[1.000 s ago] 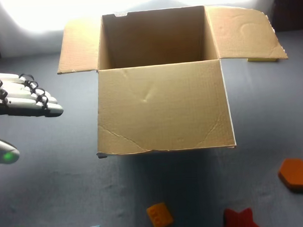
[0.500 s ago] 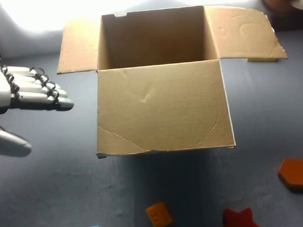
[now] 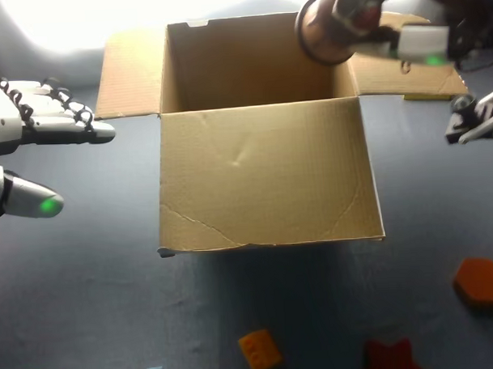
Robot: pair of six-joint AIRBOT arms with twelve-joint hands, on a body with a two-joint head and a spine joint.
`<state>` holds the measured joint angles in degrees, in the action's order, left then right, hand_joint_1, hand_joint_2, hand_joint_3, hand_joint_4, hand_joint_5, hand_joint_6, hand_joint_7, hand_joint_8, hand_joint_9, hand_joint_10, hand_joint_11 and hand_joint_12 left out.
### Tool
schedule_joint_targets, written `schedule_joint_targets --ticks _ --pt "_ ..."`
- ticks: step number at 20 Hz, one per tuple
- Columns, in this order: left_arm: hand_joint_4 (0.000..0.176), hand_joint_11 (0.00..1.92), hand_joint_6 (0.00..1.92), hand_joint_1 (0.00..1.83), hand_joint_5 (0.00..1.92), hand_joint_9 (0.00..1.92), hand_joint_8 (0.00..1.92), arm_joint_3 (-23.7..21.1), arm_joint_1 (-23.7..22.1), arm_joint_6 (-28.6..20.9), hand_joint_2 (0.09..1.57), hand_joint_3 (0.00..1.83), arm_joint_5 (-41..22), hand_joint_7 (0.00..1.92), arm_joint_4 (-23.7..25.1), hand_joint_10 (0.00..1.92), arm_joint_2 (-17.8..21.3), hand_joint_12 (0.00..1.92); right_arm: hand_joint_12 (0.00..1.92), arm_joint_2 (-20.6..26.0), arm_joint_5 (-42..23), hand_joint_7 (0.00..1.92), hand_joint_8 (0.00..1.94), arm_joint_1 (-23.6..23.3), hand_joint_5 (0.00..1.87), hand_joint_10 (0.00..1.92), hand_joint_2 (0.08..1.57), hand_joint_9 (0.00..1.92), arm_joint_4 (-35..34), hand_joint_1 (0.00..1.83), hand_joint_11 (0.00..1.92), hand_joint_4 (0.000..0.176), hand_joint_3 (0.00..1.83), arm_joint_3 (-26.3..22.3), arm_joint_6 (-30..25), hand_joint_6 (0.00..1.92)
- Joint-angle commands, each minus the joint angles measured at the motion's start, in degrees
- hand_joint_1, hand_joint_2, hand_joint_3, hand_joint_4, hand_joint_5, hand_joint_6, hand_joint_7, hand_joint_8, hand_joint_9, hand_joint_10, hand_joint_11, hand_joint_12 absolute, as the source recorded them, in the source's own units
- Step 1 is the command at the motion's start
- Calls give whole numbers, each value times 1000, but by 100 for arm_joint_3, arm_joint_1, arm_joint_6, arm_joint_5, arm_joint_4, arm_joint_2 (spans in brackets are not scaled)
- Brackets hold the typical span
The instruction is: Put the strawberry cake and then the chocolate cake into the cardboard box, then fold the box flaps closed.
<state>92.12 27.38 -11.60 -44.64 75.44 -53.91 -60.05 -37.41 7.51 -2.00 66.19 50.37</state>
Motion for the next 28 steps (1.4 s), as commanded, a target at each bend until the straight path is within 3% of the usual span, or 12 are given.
schedule_joint_targets --ticks 1,4,5,6,8,11,13,16,19,23,26,28 --pt "9 0 8 0 74 133 5 2 -66 25 1280 0 -122 129 -412 8 20 502 1921 -6 -961 924 1190 -4 783 1597 1197 659 -44 1343 238 0 2 25 92 1157" --pt "16 0 11 0 102 142 6 -20 -73 61 1266 0 -38 143 -425 11 21 526 1921 -175 -1160 864 1289 150 749 1468 1209 573 -80 1181 263 0 5 73 210 1257" --pt "14 0 4 0 91 130 2 -20 -75 61 1265 0 -36 127 -431 4 22 512 1921 -234 -1200 700 999 185 737 1443 1232 522 -150 1106 250 0 3 109 255 1324" --pt "13 0 1 0 83 124 0 -18 -78 61 1267 0 -36 120 -433 1 24 508 1921 -282 -1199 653 768 207 561 1352 1175 481 -207 1085 234 0 0 146 256 917" --pt "13 0 2 0 90 122 1 -12 -88 61 1251 0 -29 122 -433 1 28 511 1844 -394 -1212 550 296 286 377 1101 1142 385 -292 1047 154 0 0 237 260 412" --pt "16 0 9 0 121 122 2 -18 -107 61 1246 0 18 132 -433 1 29 492 1752 -455 -1254 400 12 373 222 913 1073 256 -334 1048 26 0 0 300 308 73" --pt "1 0 2 0 107 103 1 -23 -116 61 1264 2 41 117 -432 0 29 429 1717 -459 -1238 319 0 408 164 856 1039 174 -348 1080 0 0 0 303 308 32" --pt "5 0 1 0 85 103 1 0 -129 61 1251 0 70 97 -470 1 34 462 1661 -390 -1134 303 0 344 171 780 1010 170 -351 1105 0 0 0 288 301 19" --pt "1 0 2 0 75 80 0 46 -249 61 1267 4 80 63 -490 3 33 337 1369 -187 -747 189 0 213 19 469 949 100 -544 885 0 11 0 176 280 0" --pt "0 0 2 0 79 86 3 185 -566 60 1268 2 5 78 -487 3 58 311 761 378 -838 143 0 227 5 188 939 112 -564 805 0 1 0 -119 382 1" --pt "0 0 4 0 89 98 6 261 -813 18 1273 3 -70 94 -434 5 65 384 771 905 -514 156 4 225 5 155 1001 126 -1057 629 0 0 18 -344 674 2" --pt "0 0 2 0 97 108 3 251 -1059 -19 1288 5 -126 106 -190 4 65 455 742 1190 -85 165 3 294 40 129 1128 129 -1684 359 0 0 32 -421 870 10"
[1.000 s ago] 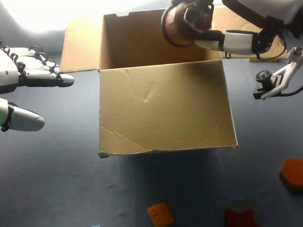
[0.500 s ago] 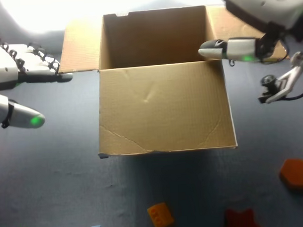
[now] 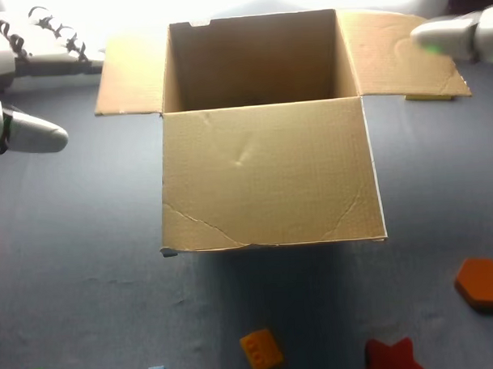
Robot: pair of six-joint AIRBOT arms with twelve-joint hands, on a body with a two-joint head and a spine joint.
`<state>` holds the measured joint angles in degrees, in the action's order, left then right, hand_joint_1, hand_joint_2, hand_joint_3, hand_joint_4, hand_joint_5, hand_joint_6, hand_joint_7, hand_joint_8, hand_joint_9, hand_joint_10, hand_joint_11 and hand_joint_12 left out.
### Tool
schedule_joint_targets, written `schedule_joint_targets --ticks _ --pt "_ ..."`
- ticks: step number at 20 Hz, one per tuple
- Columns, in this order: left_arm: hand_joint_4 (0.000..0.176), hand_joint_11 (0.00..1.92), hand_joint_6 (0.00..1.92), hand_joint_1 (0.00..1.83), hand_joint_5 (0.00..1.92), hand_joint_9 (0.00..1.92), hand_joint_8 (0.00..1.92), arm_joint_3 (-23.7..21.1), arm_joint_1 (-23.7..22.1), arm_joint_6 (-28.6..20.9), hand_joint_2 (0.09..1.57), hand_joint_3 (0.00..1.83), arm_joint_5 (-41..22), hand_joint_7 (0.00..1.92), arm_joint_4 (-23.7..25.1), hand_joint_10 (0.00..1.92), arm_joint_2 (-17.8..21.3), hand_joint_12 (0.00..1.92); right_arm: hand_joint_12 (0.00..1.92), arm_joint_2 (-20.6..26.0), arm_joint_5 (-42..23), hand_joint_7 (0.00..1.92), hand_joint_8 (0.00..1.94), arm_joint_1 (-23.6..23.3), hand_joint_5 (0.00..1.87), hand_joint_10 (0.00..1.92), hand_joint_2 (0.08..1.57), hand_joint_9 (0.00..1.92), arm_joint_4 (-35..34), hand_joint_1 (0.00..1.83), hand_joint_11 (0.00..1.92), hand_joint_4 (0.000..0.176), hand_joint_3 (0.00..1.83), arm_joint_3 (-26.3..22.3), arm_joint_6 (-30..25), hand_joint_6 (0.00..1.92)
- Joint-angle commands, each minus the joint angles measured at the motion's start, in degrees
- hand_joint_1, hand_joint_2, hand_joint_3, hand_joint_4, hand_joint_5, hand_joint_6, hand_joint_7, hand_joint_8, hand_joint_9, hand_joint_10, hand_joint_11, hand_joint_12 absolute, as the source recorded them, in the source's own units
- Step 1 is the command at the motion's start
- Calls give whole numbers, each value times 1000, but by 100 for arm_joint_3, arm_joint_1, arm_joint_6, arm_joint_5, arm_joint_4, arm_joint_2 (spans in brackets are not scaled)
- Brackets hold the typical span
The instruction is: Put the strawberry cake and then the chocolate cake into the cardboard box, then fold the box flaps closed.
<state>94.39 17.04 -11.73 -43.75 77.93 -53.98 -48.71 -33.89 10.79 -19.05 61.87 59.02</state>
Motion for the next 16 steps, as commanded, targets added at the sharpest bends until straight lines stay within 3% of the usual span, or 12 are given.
schedule_joint_targets --ticks 1,2,3,8,10,13,14,16 --pt "0 0 0 0 92 103 1 15 -211 -25 1291 4 -228 103 -276 1 65 440 735 195 -205 168 2 48 50 123 1164 137 -256 232 0 0 35 12 19 11" --pt "0 0 0 0 92 103 1 2 -358 -25 1291 4 -254 103 -195 1 62 440 735 288 -116 168 2 129 50 123 1164 137 -430 232 0 0 35 12 69 11" --pt "0 0 5 0 107 116 4 -38 -574 -31 1293 3 -289 122 -34 4 62 453 454 421 -49 146 1 318 64 88 1215 130 -558 20 0 0 16 12 108 7" --pt "0 0 2 0 97 108 5 -193 -1119 -169 1298 1 -423 115 507 3 53 415 479 749 41 134 0 1030 70 47 1201 118 -1368 0 0 0 0 12 702 1" --pt "0 0 1 0 89 101 2 -295 -1186 -185 1299 0 -495 105 728 2 24 408 448 739 237 142 1 1357 88 40 1212 136 -1368 0 0 0 2 13 882 4" --pt "0 0 2 0 94 108 1 -348 -1196 -202 1296 0 -542 115 848 1 -70 440 459 618 851 160 7 1414 101 36 1220 134 -1367 0 0 0 5 14 1396 8" --pt "0 0 3 0 96 106 1 -350 -1196 -219 1297 0 -554 116 881 0 -138 436 421 552 1207 156 3 1416 96 26 1220 119 -1220 0 0 0 3 13 1391 5" --pt "0 0 3 0 98 106 0 -351 -1204 -231 1295 0 -561 109 982 0 -245 460 245 471 1311 139 4 1433 92 10 1217 96 -549 0 0 0 1 10 853 2"
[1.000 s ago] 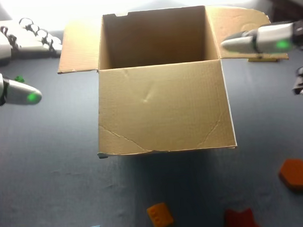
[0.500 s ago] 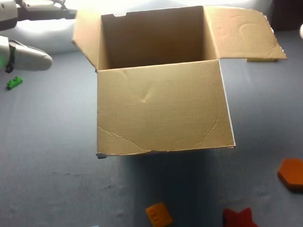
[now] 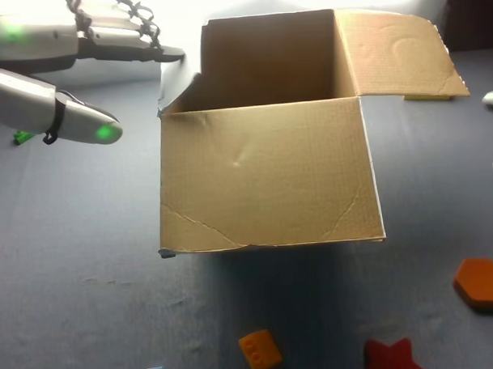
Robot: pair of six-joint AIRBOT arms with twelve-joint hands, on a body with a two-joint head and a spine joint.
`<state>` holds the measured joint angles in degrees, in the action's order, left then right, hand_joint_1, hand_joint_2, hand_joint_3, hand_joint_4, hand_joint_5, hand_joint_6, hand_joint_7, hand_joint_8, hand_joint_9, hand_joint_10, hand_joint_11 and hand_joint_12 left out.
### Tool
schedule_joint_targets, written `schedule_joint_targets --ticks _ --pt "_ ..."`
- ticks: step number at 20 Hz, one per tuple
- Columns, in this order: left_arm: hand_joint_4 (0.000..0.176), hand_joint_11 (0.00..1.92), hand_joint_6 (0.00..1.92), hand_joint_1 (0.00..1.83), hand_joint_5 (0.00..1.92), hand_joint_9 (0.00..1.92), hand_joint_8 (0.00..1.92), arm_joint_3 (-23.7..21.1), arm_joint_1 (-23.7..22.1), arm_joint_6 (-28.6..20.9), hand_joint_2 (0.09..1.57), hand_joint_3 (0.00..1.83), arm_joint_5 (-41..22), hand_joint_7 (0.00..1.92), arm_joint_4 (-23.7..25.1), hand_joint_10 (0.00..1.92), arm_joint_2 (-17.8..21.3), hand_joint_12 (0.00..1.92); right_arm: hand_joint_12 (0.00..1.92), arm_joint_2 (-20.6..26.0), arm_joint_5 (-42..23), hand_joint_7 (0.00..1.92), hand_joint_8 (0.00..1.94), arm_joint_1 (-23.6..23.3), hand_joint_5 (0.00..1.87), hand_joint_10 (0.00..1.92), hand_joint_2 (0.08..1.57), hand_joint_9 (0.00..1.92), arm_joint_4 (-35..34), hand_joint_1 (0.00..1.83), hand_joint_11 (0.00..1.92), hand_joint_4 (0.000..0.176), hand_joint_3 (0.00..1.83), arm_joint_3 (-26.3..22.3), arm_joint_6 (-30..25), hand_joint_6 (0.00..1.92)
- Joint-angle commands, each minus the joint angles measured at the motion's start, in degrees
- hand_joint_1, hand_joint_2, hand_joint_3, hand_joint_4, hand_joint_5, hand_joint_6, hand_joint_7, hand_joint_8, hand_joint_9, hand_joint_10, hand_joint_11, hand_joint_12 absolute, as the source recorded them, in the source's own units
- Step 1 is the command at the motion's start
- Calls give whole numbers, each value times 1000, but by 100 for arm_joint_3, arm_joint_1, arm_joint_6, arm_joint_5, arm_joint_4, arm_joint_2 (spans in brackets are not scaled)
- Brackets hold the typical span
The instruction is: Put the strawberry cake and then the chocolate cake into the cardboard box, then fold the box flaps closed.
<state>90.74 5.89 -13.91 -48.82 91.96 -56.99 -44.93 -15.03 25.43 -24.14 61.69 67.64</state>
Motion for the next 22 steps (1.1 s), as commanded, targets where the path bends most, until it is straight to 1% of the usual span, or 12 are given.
schedule_joint_targets --ticks 1,3,6,9,10,12,14,15,18,19,20,22 --pt "0 0 2 0 99 107 2 11 -100 -21 1292 0 -66 114 -358 1 7 450 177 46 -582 134 1 -7 88 6 1218 89 260 0 0 0 1 22 -169 0" --pt "0 0 2 0 101 106 2 21 -137 -23 1287 0 -106 117 -175 0 -150 443 14 -62 -913 102 2 143 74 3 1238 50 848 0 0 0 5 -42 -254 3" --pt "3 0 1 0 108 98 0 60 -139 -23 1287 0 -175 121 -25 0 -337 392 3 -166 -1159 92 0 188 78 11 1238 67 1374 0 6 0 4 -123 -255 4" --pt "6 0 1 0 98 103 1 165 -99 -23 1279 0 -222 114 44 1 -509 426 0 -214 -1641 83 0 187 69 6 1252 57 1669 0 1 0 9 -154 -258 0" --pt "7 0 3 0 106 115 4 175 -73 -23 1287 0 -222 127 71 5 -528 475 1 -206 -1784 95 5 177 77 7 1257 61 1775 0 2 0 11 -160 -308 4" --pt "10 0 3 0 112 121 4 170 34 -19 1283 0 -236 135 88 5 -537 500 2 -83 -2285 92 4 87 76 6 1256 58 2101 0 3 0 9 -241 -573 3" --pt "8 0 0 0 111 103 2 170 198 28 1285 0 -242 123 88 1 -553 425 9 137 -2577 92 2 -144 77 9 1255 68 2289 0 18 0 7 -421 -607 3" --pt "9 0 0 0 111 101 2 166 327 52 1285 0 -243 123 88 0 -554 418 10 255 -2593 90 2 -369 75 10 1256 69 2297 0 19 0 7 -537 -592 2" --pt "5 0 3 0 121 110 3 168 428 73 1286 0 -246 131 87 3 -554 458 6 354 -2590 94 3 -654 71 7 1253 63 2297 0 6 0 6 -688 -593 0" --pt "5 0 4 0 125 118 3 172 431 75 1288 1 -246 134 87 6 -554 469 0 357 -2547 83 0 -738 77 1 1244 50 2297 0 0 0 1 -759 -590 3" --pt "12 0 2 0 128 124 2 182 415 75 1284 0 -255 139 72 5 -554 502 3 353 -2481 87 5 -820 69 6 1249 60 2300 0 7 0 3 -818 -506 1" --pt "10 0 3 0 132 128 3 219 322 75 1282 0 -266 145 44 6 -553 504 2 237 -2322 84 3 -993 63 6 1255 60 2300 0 3 0 5 -911 -267 0"
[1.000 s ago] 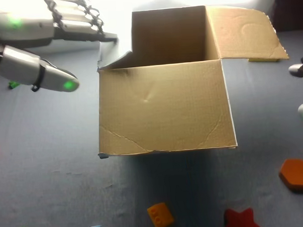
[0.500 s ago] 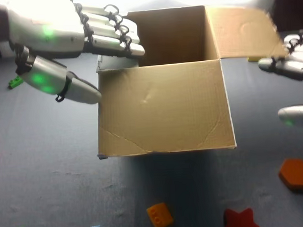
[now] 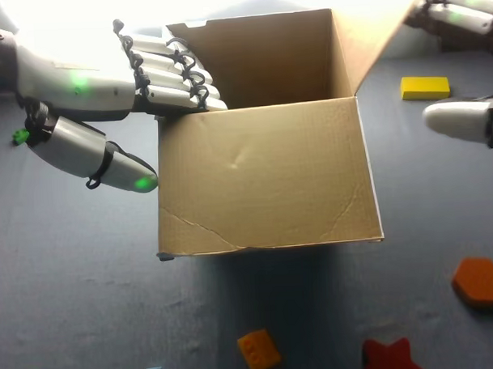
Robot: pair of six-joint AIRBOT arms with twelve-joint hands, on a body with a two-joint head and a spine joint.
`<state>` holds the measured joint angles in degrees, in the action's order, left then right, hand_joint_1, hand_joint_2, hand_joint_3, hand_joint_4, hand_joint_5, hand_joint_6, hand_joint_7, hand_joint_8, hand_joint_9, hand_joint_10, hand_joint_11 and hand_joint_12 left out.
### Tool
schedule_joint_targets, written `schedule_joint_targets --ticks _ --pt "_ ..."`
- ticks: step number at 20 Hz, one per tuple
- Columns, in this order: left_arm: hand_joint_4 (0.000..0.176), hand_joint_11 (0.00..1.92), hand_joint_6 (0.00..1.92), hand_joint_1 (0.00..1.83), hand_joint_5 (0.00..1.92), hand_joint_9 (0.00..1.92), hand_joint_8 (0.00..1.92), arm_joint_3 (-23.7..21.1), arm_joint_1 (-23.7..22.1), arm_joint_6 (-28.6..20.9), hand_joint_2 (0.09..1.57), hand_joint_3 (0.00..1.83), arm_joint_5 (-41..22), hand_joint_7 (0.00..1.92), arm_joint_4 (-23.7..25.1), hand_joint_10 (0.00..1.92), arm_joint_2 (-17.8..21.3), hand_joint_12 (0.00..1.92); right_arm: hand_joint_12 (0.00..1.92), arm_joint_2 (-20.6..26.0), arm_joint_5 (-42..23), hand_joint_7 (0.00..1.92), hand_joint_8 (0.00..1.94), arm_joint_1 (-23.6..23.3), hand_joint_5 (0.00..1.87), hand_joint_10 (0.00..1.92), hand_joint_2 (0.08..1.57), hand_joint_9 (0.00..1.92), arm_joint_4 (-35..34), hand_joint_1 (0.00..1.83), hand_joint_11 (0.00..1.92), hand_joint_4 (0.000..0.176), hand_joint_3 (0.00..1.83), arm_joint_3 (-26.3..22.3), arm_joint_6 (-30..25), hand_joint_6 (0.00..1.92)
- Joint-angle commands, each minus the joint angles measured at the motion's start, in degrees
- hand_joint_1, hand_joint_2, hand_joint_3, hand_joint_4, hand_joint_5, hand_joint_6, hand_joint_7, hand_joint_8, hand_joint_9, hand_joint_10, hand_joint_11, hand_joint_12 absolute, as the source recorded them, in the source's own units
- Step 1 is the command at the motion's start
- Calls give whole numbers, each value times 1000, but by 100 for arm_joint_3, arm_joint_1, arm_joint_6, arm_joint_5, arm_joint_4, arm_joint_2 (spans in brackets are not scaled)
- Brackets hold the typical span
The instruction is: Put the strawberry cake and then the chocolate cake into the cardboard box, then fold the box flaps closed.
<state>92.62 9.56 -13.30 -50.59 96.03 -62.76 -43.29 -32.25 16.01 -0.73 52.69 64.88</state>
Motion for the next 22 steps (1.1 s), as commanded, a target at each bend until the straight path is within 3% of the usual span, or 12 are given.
schedule_joint_targets --ticks 1,4,8,14,18,22 --pt "11 0 3 0 110 116 3 58 -100 14 1284 0 -92 129 -374 2 25 451 0 5 -483 79 1 -137 63 1 1261 49 -42 0 0 0 8 -32 46 0" --pt "14 0 7 0 125 110 3 160 -238 8 1283 0 -91 131 -417 0 33 477 0 -155 -230 77 2 -259 67 3 1273 54 -52 0 0 0 12 -59 54 3" --pt "15 0 2 0 122 101 2 342 -477 -109 1281 0 -118 115 -446 1 102 436 0 -413 -226 64 3 -181 46 3 1269 39 -327 0 0 0 7 -51 594 2" --pt "13 0 3 0 119 110 3 665 -567 -168 1282 0 -228 127 -460 4 333 444 1 -569 -213 88 11 79 59 10 1266 57 -339 0 1 0 3 -33 607 7" --pt "22 0 0 0 118 114 1 631 -297 -169 1279 0 -339 128 -398 2 533 483 4 -563 -208 72 2 290 62 9 1276 56 -351 0 7 0 7 -35 606 7" --pt "16 0 2 0 89 99 0 409 170 -138 1284 1 -383 91 -394 2 738 439 0 -488 -323 65 2 350 55 4 1279 45 -355 0 0 0 6 -39 529 4"
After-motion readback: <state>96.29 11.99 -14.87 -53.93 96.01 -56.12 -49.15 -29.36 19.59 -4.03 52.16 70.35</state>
